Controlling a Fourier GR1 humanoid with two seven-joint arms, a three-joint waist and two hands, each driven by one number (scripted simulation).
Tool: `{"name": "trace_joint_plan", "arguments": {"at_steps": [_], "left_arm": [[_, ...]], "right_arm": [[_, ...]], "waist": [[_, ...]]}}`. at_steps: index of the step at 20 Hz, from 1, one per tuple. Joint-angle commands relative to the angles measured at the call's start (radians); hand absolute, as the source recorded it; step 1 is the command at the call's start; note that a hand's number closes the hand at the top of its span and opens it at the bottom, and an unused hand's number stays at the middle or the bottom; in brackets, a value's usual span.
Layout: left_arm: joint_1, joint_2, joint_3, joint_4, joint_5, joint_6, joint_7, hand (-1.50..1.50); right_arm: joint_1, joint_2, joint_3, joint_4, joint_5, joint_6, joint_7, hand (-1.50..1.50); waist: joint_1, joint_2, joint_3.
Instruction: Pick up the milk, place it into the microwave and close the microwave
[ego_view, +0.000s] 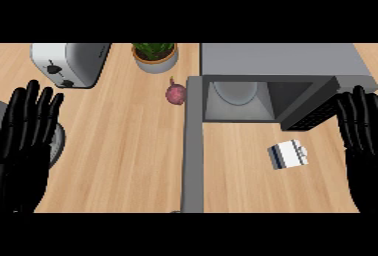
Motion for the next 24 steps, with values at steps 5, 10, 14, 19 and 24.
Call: {"name": "trace_joint_plan", "arguments": {"at_steps": [5, 10, 14, 19, 24], "left_arm": [[-0.151, 0.133, 0.193, 0.158, 0.150, -0.103, 0.017, -1.50], [-0.059, 0.103, 0.213, 0.183, 0.254, -0.132, 0.061, -1.50], [0.058, 0.095, 0.233, 0.108, 0.284, -0.182, 0.027, -1.50], [0.107, 0.073, 0.214, 0.058, 0.273, -0.194, 0.039, -1.50], [0.195, 0.036, 0.198, 0.008, 0.243, -0.214, -0.009, -1.50]], "right_arm": [[0.040, 0.083, 0.060, 0.056, 0.181, -0.180, -0.104, -1.50], [0.049, 0.085, 0.202, 0.079, -0.031, -0.182, -0.088, -1.50], [0.156, 0.085, 0.318, 0.057, 0.007, -0.254, -0.170, -1.50], [0.167, 0.085, 0.375, 0.119, 0.041, -0.370, -0.252, -1.50], [0.206, 0.086, 0.383, 0.122, 0.125, -0.456, -0.247, -1.50]], "waist": [[-0.011, -0.015, 0.005], [-0.002, -0.017, 0.005], [-0.004, -0.018, 0.005], [-0.004, -0.018, 0.005], [-0.004, -0.018, 0.005]]}}
